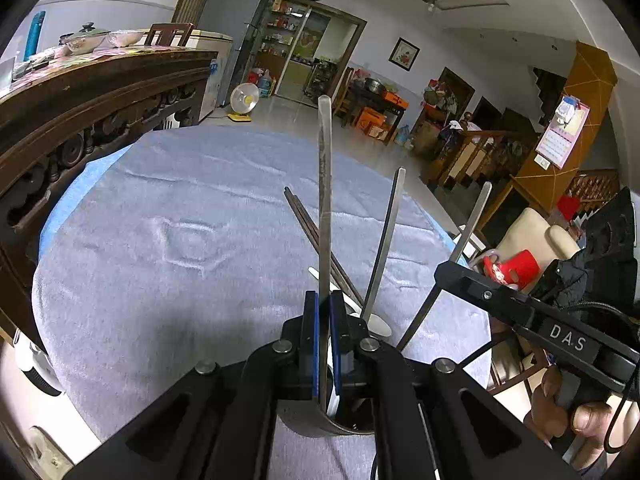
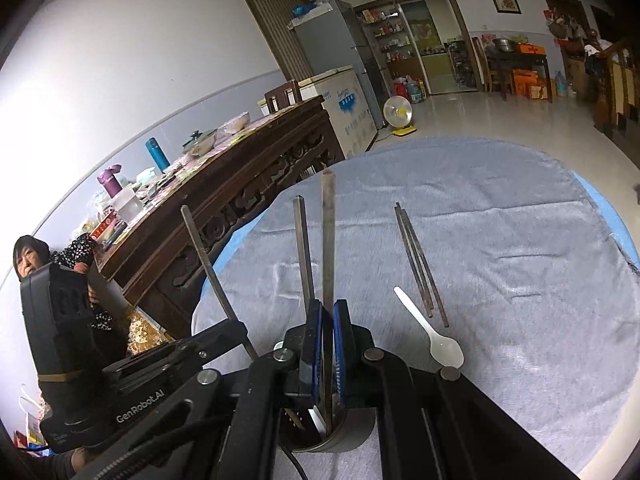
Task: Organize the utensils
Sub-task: 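Lower the chopsticks into the mesh cup and open both grippers, then move both grippers back to the chopstick bundle and close the right gripper on chopsticks, then grasp a dark chopstick with the left gripper while the right gripper holds its chopstick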
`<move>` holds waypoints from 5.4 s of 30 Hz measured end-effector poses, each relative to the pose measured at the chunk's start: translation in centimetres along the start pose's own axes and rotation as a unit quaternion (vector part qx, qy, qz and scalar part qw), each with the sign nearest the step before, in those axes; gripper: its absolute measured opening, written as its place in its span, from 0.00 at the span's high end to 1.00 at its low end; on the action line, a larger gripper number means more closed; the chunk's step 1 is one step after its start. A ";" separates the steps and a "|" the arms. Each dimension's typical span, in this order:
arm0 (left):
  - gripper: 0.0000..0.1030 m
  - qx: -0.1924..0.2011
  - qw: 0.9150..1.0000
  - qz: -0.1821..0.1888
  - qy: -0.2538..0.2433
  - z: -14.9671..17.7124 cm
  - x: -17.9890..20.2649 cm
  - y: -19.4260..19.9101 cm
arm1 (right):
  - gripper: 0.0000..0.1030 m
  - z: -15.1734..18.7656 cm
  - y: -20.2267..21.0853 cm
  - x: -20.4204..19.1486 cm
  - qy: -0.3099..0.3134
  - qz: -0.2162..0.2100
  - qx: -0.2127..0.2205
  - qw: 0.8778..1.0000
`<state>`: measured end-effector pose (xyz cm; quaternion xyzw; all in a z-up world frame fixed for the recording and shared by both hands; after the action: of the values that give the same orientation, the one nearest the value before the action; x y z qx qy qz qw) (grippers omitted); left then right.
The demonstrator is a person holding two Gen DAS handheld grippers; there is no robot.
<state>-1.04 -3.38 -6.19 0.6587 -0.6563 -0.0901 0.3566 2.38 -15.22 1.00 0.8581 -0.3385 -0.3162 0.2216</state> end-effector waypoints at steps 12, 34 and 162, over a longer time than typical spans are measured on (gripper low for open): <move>0.95 -0.018 1.000 0.012 0.007 0.3 -0.3 -0.2 | 0.92 0.8 -0.8 -0.2 -0.002 -0.007 -0.025 1.000; 0.49 0.014 0.990 -0.049 0.129 -2.5 -10.2 2.3 | 0.50 -3.1 6.2 5.3 -0.089 -0.019 0.055 0.994; 0.95 -0.478 0.854 -0.156 -0.131 -5.0 -8.5 -27.9 | 0.93 -3.8 -24.6 18.9 0.015 0.168 -0.466 0.868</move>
<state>23.17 3.00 -21.91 0.4833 -0.4615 -0.5325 0.5196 26.60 -11.66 -18.34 0.5894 -0.2876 -0.3822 0.6510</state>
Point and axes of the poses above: each gripper's, at about its wrist camera, not at the fingertips, and y roughly against the way its jaws point, x to its right, z to its underside, the point moved 10 cm from there along -y, roughly the way its jaws point, and after that the axes turned 2 degrees about -y, right-handed, at the moved point
